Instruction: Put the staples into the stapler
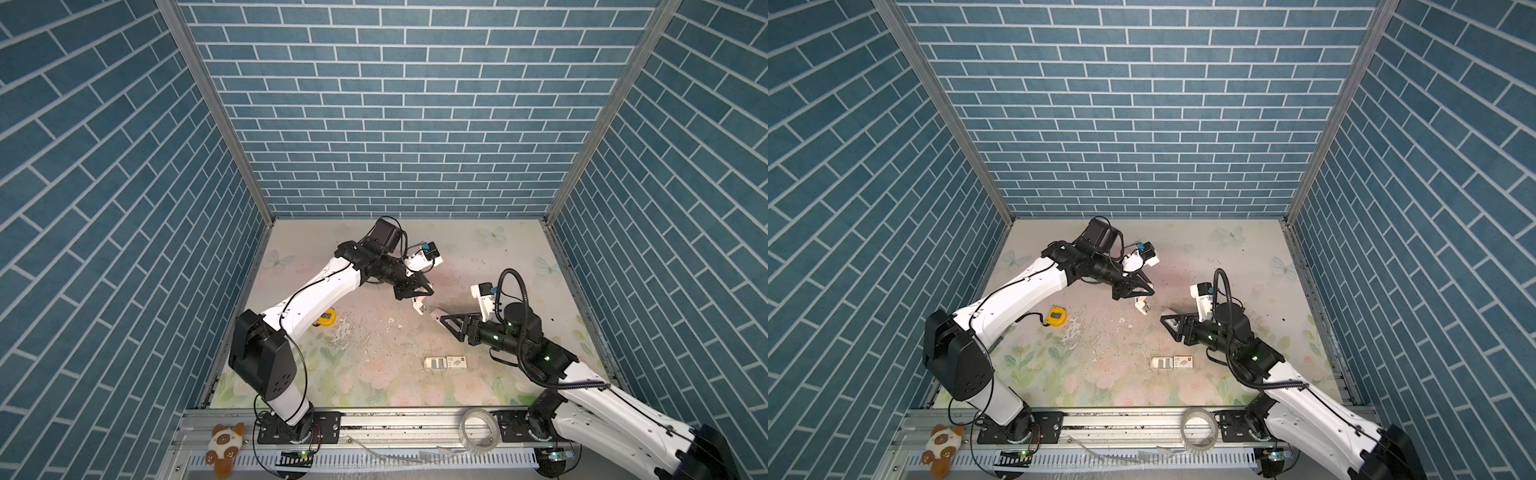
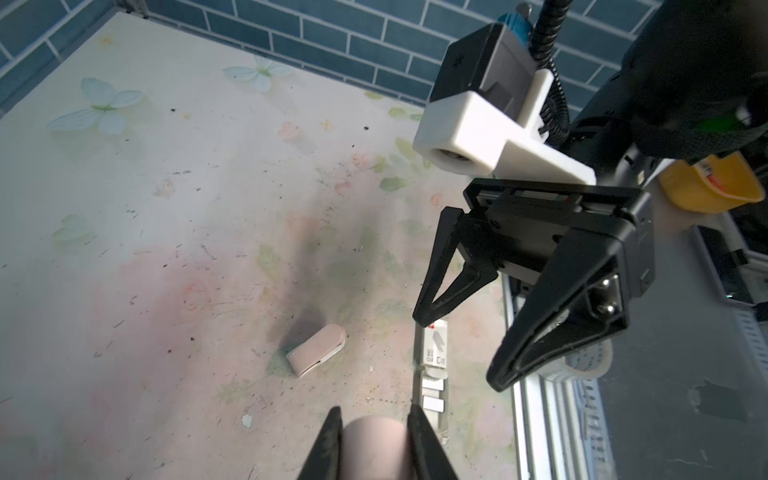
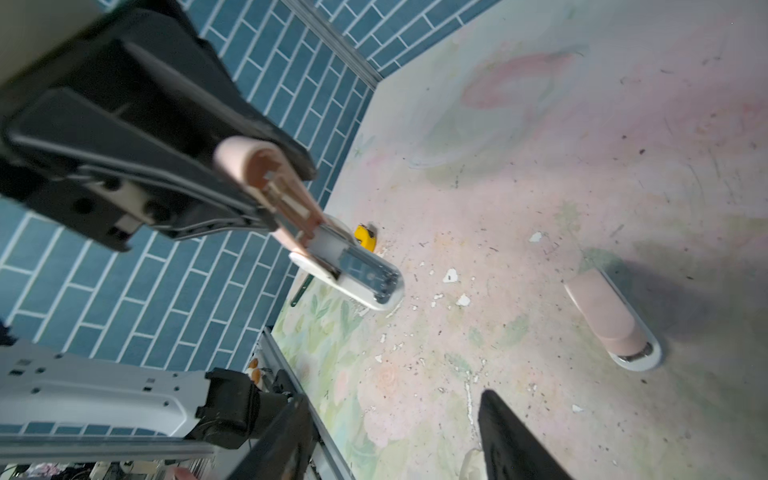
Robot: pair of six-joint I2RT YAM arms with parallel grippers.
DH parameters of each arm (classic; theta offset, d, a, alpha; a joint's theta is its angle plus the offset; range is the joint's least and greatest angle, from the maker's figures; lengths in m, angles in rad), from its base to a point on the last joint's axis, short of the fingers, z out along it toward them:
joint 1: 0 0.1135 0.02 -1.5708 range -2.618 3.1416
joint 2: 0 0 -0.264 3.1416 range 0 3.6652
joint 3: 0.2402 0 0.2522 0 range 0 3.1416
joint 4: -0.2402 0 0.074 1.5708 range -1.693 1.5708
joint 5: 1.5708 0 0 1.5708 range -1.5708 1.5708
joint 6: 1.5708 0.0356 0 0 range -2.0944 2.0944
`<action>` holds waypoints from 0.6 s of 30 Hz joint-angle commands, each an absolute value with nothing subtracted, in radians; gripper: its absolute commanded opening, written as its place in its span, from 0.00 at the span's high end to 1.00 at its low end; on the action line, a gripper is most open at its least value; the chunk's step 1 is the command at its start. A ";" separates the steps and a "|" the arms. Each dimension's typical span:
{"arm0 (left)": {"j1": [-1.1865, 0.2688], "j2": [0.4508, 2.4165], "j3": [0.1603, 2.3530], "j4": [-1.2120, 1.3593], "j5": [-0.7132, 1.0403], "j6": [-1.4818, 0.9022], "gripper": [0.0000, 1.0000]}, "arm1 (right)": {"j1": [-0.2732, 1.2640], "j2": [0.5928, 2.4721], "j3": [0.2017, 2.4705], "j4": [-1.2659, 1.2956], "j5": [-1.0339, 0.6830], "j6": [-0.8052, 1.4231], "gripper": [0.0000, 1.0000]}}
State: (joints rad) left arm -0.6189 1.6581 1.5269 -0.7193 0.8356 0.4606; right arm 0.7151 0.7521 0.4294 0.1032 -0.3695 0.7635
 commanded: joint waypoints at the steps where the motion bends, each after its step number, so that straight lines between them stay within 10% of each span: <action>1: -0.614 1.717 1.589 -0.838 1.046 0.458 1.00 | 0.711 0.718 0.481 0.008 -0.436 0.636 0.31; 18: -0.614 1.844 1.740 -1.004 1.295 0.497 1.00 | 0.710 0.895 0.625 0.061 -0.565 0.571 0.33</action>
State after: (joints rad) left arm -0.6174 1.8259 1.7256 -0.9638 1.2396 0.4751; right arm 0.7132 0.8810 0.5972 0.0113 -0.5140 0.5957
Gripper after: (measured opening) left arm 0.258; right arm 0.672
